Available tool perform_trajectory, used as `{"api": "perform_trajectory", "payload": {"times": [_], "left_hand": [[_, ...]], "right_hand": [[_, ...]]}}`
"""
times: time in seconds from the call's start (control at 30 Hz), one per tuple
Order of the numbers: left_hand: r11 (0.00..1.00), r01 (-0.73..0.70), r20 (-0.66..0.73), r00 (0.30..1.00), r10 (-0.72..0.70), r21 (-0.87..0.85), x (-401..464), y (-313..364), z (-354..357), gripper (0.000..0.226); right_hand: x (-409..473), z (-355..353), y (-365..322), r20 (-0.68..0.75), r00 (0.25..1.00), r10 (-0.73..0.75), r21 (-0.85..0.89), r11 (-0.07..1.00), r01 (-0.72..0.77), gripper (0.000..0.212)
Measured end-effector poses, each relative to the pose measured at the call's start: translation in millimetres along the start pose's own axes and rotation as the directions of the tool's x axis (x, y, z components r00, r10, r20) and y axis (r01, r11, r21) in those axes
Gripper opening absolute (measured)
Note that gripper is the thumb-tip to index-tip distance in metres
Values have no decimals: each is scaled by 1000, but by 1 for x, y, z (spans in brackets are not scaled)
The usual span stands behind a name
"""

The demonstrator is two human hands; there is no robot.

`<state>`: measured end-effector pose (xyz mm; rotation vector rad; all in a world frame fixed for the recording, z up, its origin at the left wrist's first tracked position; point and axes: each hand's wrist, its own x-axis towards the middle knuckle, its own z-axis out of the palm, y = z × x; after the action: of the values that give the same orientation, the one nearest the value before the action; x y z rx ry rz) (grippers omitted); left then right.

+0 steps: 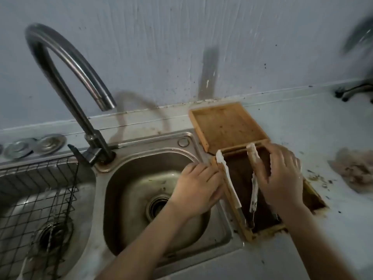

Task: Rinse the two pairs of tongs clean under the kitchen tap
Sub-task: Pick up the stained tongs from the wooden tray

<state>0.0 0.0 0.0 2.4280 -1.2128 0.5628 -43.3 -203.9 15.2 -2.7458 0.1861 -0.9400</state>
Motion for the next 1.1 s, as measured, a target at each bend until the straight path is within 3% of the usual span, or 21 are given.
{"api": "perform_trajectory", "payload": {"times": [0.13, 0.23, 0.33, 0.47, 0.6, 0.73, 0.87, 1.0, 1.1], "left_hand": [[997, 73, 150, 986, -71, -10, 3, 12, 29, 33], [973, 231, 257, 942, -217, -25, 6, 23, 39, 43], [905, 425, 370, 843, -390, -15, 7, 33, 49, 51], [859, 505, 538, 749, -387, -85, 6, 47, 53, 45], [850, 512, 555, 746, -367, -126, 8, 53, 54, 41], [877, 471, 503, 783, -366, -97, 10, 56, 53, 40], [874, 480, 524, 763, -379, -67, 15, 58, 48, 46], [829, 550, 520, 739, -428, -98, 14, 47, 32, 56], [783, 614, 444, 731, -517, -98, 13, 24, 10, 46]], "right_hand": [[-22, 13, 9, 193, 948, 251, -130, 965, -229, 33], [-31, 16, 8, 179, 943, 279, -199, 949, -243, 28], [-35, 19, 8, 166, 922, 351, -261, 917, -302, 27], [-39, 24, 15, 266, 863, 430, -335, 881, -335, 26], [-40, 27, 16, 341, 831, 440, -365, 876, -314, 25], [-35, 24, 12, 308, 848, 432, -314, 887, -338, 25], [-28, 14, 5, 220, 916, 334, -204, 934, -292, 22], [-10, 2, -8, 156, 964, 216, 27, 974, -223, 13], [7, -4, -28, 110, 974, 196, 231, 948, -217, 11]]}}
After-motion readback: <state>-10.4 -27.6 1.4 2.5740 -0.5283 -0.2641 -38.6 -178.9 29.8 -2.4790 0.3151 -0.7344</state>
